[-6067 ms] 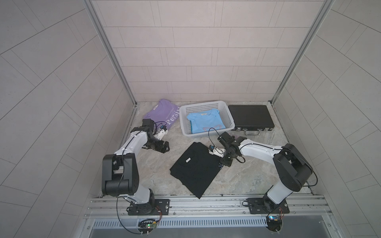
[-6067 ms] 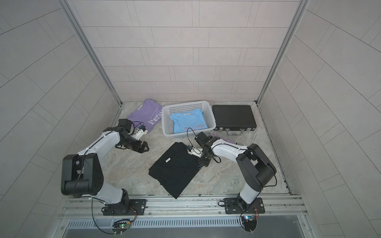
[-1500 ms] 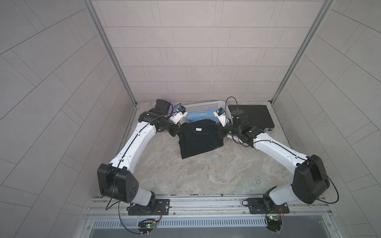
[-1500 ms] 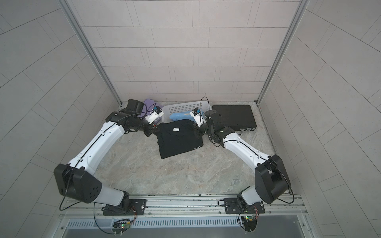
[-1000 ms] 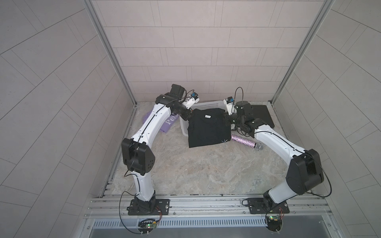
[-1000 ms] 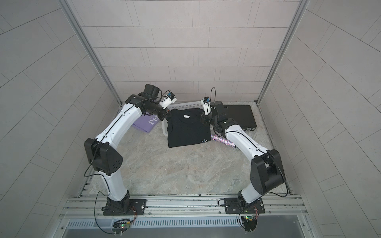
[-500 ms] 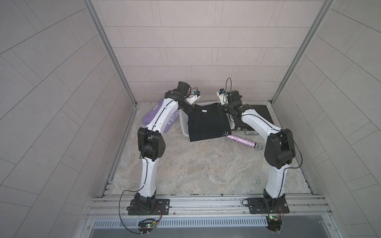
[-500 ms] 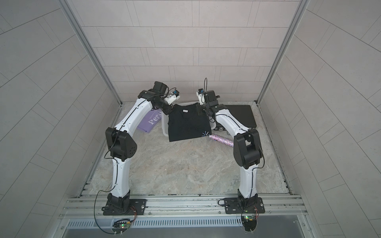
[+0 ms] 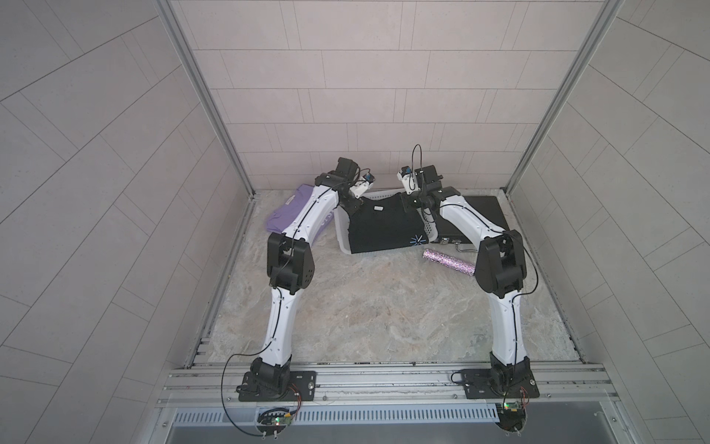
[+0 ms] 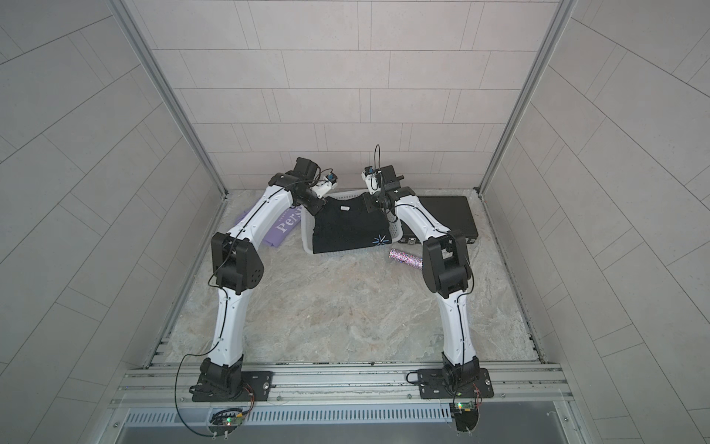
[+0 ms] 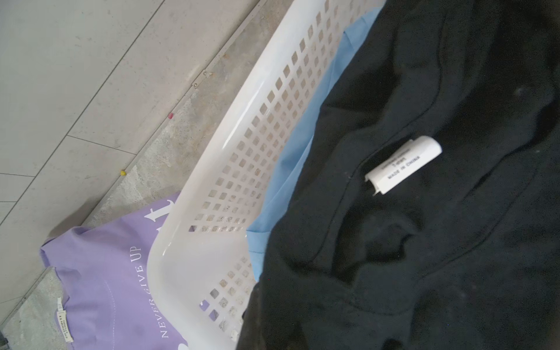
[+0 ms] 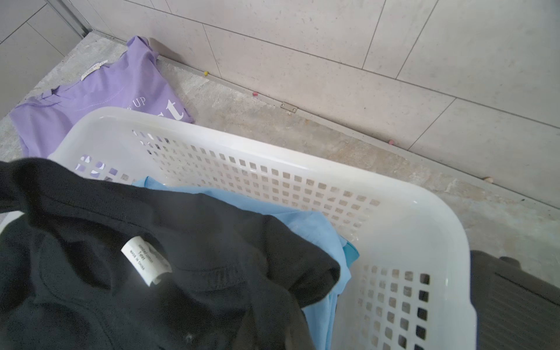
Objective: Put the folded t-shirts into the basket
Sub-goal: Place the T-shirt in the bin.
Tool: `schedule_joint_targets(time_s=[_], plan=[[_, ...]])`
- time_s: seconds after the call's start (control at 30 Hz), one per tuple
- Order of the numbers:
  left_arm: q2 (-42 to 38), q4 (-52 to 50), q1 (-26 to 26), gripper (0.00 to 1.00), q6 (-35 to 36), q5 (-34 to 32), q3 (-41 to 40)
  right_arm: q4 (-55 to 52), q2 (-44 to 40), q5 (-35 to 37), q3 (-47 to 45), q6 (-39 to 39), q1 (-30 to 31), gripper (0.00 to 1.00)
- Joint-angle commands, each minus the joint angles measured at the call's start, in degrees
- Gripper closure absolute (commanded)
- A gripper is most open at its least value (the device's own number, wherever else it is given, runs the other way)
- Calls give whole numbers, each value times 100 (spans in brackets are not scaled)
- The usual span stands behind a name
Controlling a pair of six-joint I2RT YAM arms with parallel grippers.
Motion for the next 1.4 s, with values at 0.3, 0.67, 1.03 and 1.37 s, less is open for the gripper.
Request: schedule_joint_targets(time_s=[0.3,0.67,1.03,1.37], plan=[[287,165,23,100,53,-195,201,-763,1107,-324,1577,-337,-73,100],[527,519,29,92,36,-639,218,-1050,1627,17,2202,-393,-139,91],[513,569,-24,65,18,-1117,210,-1140,1419,536,2259,-686,-173,61],[343,573,-157,55,140,-1482,207,-1177,1057,1015,2151,-972,-226,52]])
